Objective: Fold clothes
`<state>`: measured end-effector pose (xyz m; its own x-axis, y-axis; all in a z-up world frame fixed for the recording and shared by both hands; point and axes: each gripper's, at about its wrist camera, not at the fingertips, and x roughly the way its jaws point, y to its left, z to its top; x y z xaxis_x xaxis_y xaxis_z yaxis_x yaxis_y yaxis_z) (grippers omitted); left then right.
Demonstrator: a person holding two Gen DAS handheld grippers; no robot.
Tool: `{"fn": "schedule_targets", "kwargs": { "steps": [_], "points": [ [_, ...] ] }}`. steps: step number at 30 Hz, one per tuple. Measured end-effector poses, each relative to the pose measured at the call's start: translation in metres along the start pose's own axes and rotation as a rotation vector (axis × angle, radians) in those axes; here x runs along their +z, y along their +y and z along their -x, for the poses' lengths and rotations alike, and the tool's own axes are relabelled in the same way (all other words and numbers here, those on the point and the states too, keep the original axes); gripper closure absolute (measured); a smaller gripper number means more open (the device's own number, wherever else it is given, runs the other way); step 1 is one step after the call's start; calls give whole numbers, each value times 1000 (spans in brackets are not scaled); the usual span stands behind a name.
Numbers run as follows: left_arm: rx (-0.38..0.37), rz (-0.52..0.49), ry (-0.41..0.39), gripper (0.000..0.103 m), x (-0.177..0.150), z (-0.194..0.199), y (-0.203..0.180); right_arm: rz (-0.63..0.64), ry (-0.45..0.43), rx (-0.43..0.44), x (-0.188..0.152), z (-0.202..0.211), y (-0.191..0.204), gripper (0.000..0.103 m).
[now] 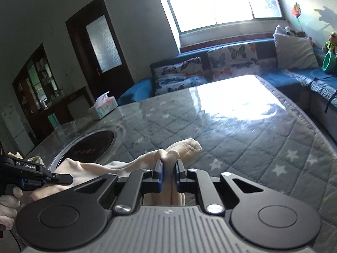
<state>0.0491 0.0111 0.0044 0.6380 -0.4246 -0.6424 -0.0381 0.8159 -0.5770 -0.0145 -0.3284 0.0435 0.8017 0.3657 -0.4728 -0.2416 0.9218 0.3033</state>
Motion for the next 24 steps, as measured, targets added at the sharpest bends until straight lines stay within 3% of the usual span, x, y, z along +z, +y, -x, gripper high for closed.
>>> {"fn": "schedule_targets", "kwargs": {
  "steps": [14,24],
  "points": [
    [-80,-134,52,88,7,-49,-75,-1,-90,-153,20,41,-37,93],
    [-104,-204,97,88,7,-86,-123,-22,-123,-248,33,47,-76,93]
  ]
}}
